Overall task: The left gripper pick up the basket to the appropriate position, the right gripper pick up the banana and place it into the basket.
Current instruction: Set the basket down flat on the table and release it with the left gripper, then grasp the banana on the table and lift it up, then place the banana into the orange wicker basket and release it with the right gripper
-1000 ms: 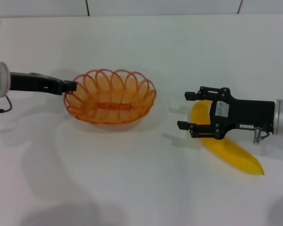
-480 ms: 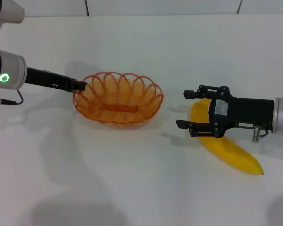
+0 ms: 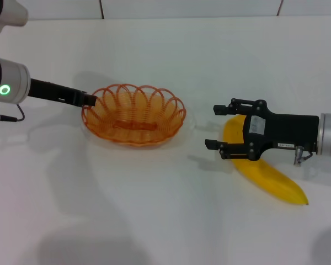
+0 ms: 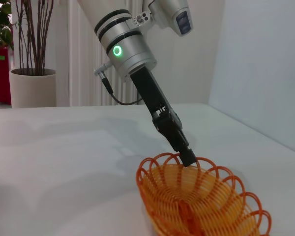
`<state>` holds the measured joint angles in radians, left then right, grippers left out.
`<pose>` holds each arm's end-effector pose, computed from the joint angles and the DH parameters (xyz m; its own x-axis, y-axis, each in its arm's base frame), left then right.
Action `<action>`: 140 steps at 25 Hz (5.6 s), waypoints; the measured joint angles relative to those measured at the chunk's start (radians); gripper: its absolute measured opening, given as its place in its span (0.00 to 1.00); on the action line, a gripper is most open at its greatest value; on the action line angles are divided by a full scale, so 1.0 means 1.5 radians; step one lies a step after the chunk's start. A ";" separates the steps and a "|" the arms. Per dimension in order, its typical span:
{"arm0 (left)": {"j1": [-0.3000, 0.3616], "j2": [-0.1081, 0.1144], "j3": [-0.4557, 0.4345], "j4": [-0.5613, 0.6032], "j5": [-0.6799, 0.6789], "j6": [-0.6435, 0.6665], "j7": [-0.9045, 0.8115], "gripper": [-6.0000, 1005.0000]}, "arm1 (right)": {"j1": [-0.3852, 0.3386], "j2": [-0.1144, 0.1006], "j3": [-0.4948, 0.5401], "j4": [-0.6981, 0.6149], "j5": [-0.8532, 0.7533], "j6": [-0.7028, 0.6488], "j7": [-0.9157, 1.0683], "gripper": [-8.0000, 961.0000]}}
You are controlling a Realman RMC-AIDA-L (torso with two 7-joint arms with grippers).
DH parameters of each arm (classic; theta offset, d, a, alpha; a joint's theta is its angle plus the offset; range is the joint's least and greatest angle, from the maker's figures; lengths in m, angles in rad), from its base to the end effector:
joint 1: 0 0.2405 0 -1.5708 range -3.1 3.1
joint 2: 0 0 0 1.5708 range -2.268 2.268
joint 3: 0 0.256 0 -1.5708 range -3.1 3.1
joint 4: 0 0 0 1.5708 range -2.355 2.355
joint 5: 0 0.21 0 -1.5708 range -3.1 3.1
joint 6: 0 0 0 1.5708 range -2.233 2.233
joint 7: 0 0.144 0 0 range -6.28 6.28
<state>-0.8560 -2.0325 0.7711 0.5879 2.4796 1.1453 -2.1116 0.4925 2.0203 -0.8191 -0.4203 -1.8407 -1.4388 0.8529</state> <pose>-0.2353 0.4267 -0.0086 0.6692 0.7169 0.1954 0.7307 -0.5870 -0.3485 0.2936 0.3128 -0.0227 0.9029 -0.0472 -0.4273 -0.2028 -0.9232 -0.3266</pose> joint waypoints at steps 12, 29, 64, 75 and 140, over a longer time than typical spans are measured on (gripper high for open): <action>0.000 -0.002 -0.001 -0.001 0.008 -0.016 -0.008 0.10 | 0.000 0.000 0.000 0.000 0.000 0.000 0.003 0.82; 0.148 -0.010 0.057 0.268 -0.149 0.097 0.079 0.49 | -0.011 -0.003 0.026 0.000 0.003 0.000 0.004 0.82; 0.439 -0.003 0.087 -0.026 -0.645 0.175 0.846 0.87 | -0.061 -0.045 0.010 -0.055 -0.112 -0.001 0.318 0.82; 0.438 -0.003 0.069 -0.029 -0.645 0.180 0.847 0.87 | -0.060 -0.043 -0.003 -0.051 -0.121 -0.001 0.339 0.82; 0.375 -0.005 0.075 -0.082 -0.652 0.198 0.876 0.87 | 0.128 0.017 -0.042 0.128 0.141 0.051 -0.104 0.50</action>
<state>-0.2935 -2.0407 0.8839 0.4646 1.5016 1.4419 -0.7979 0.6852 2.0453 -0.8818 -0.2281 -1.6288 -1.3620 0.6976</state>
